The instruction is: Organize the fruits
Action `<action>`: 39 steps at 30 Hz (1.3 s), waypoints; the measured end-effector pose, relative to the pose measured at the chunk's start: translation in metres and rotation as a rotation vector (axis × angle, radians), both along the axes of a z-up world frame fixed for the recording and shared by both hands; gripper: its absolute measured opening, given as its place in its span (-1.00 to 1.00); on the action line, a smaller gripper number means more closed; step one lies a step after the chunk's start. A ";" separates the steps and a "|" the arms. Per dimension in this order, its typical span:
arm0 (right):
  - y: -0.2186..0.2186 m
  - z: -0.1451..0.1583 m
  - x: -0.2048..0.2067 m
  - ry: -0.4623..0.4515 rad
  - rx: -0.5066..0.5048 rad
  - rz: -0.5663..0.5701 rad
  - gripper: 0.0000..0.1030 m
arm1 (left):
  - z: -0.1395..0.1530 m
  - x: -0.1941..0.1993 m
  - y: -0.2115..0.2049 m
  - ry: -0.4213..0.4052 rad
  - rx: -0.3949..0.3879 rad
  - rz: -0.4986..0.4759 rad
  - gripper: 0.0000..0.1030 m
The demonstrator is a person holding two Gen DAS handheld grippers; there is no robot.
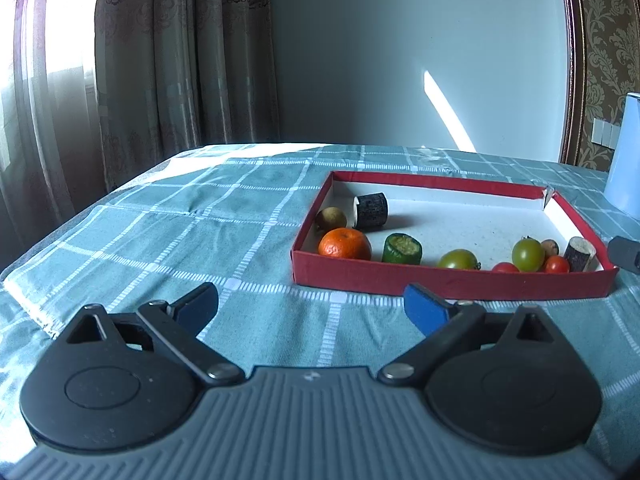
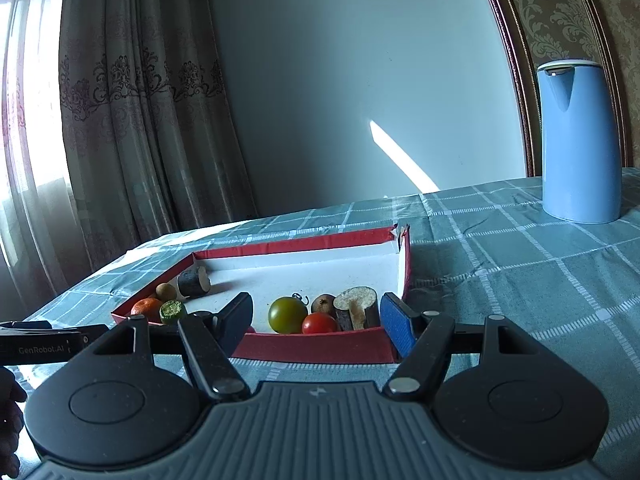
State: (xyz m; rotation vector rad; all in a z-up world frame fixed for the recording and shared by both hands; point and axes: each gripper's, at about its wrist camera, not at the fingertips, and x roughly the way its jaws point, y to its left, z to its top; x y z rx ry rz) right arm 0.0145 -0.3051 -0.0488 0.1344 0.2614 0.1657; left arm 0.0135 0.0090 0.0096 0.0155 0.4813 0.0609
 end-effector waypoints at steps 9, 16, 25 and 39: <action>0.017 -0.001 -0.003 0.000 -0.016 0.002 0.36 | -0.007 0.001 0.005 0.012 -0.045 -0.010 0.98; 0.021 -0.001 0.001 0.008 -0.012 0.006 0.36 | -0.005 -0.001 0.004 -0.002 -0.048 -0.026 1.00; 0.028 -0.002 0.002 0.004 -0.023 0.031 0.37 | -0.005 -0.002 0.002 -0.004 -0.030 -0.018 1.00; 0.033 -0.001 0.001 -0.005 -0.053 0.039 0.46 | -0.002 -0.001 -0.003 0.003 -0.048 -0.028 1.00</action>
